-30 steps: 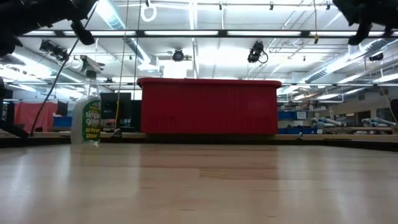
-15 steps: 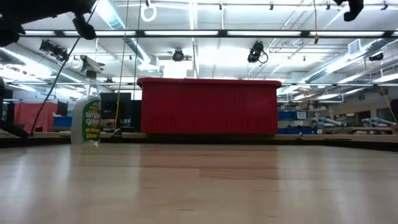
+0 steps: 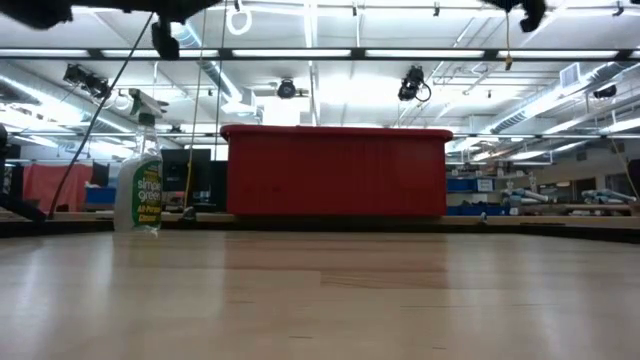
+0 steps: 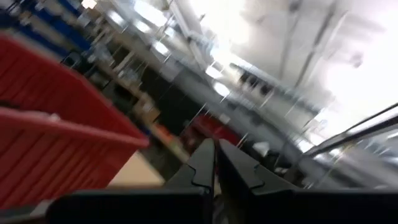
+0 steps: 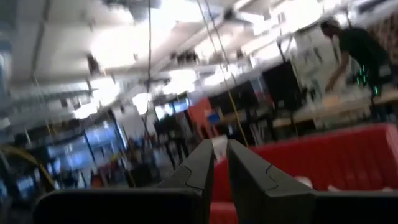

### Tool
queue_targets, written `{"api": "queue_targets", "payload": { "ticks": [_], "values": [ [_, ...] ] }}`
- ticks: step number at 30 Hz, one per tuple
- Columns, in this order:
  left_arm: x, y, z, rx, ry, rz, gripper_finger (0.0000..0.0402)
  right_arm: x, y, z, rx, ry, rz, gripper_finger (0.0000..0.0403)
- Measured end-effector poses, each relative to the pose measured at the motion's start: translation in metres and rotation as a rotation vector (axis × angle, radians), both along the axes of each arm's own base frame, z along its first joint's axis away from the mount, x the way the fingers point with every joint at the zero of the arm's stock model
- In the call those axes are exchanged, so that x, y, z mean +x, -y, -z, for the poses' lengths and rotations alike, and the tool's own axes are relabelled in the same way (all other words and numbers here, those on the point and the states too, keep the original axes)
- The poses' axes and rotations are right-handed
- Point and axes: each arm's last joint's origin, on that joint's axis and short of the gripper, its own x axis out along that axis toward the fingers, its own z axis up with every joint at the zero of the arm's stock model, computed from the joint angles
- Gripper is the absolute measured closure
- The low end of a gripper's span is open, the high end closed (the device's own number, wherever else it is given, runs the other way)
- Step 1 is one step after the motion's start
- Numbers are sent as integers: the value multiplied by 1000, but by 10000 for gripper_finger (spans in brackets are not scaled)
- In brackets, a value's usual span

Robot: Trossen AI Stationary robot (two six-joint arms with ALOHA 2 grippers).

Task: Fold laundry
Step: Fold the white polo shirt

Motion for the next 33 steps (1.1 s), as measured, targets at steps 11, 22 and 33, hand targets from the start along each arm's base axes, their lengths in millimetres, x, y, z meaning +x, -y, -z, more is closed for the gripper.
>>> {"api": "queue_targets", "payload": {
  "ticks": [11,22,33],
  "values": [
    [11,-31,-35,-124,-462,-32,379,42,32,-7,159,-219,-106,347],
    [9,-49,-54,-88,-562,165,379,76,54,-19,91,6,-240,347],
    [13,-64,-62,5,-477,358,379,110,67,-1,172,149,-305,351]
  ]
}}
